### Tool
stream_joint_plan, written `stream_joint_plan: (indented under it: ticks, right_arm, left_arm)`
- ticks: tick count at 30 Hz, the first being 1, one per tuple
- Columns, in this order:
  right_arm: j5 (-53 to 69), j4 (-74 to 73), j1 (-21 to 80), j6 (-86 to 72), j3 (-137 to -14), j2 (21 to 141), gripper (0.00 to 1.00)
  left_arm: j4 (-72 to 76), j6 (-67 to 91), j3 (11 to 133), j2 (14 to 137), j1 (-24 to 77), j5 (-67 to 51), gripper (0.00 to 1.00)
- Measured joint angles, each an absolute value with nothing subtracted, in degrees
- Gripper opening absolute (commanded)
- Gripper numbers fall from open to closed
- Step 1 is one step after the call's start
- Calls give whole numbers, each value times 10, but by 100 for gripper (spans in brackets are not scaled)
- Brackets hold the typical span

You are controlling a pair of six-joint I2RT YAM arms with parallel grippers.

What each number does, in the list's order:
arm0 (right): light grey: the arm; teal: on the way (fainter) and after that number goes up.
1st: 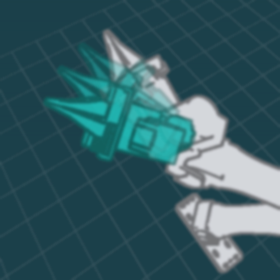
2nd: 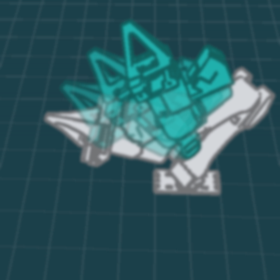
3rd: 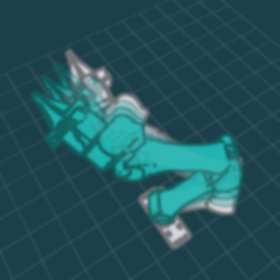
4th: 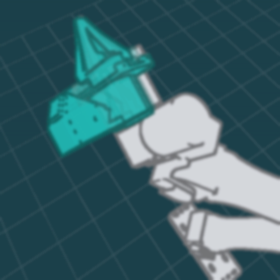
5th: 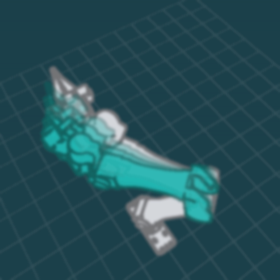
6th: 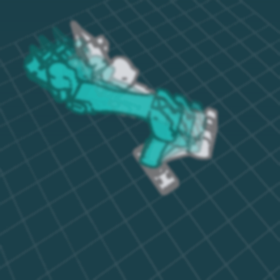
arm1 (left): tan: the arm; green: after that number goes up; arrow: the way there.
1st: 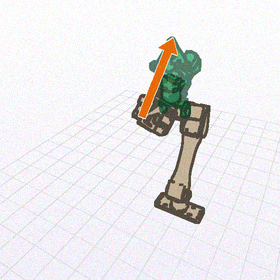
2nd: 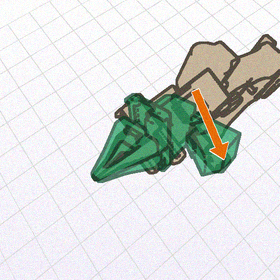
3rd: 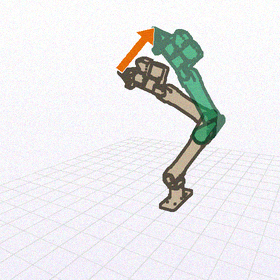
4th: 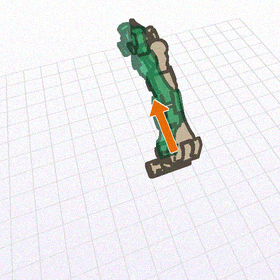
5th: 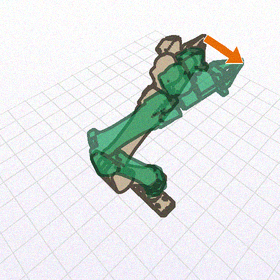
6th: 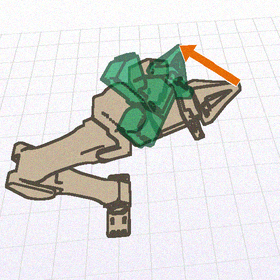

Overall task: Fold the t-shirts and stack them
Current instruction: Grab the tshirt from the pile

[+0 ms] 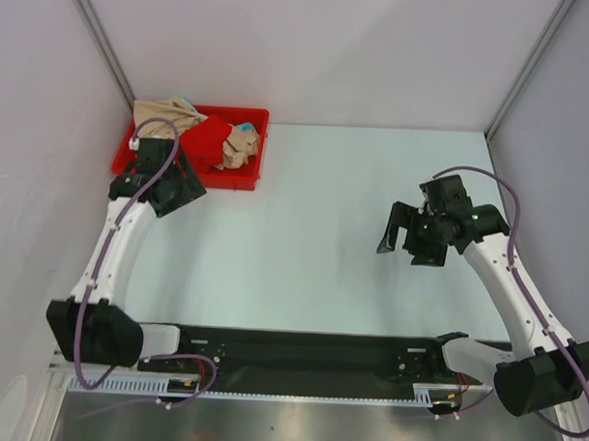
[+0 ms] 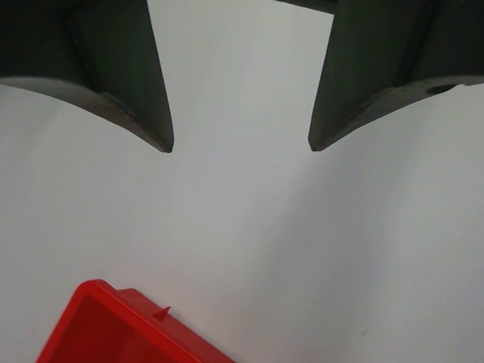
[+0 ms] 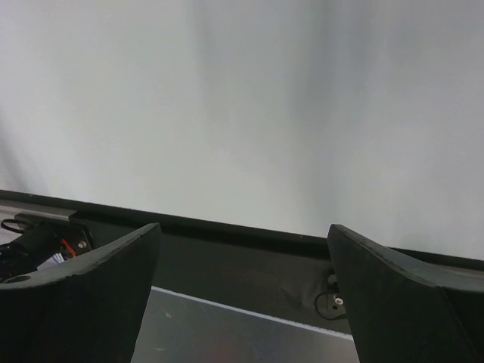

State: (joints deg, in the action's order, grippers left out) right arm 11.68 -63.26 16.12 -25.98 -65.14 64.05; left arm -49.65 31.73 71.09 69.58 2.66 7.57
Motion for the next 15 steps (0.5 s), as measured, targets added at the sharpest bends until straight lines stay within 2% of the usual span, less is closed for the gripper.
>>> stream_joint_plan:
  ticks: [3, 15]
  right_arm:
    - [121, -623, 159, -250, -668, 669, 99]
    - [123, -623, 114, -217, -714, 722, 99]
  left_arm:
    - [-487, 298, 747, 770, 25, 97, 74]
    - [-452, 252, 970, 1035, -49, 96, 84]
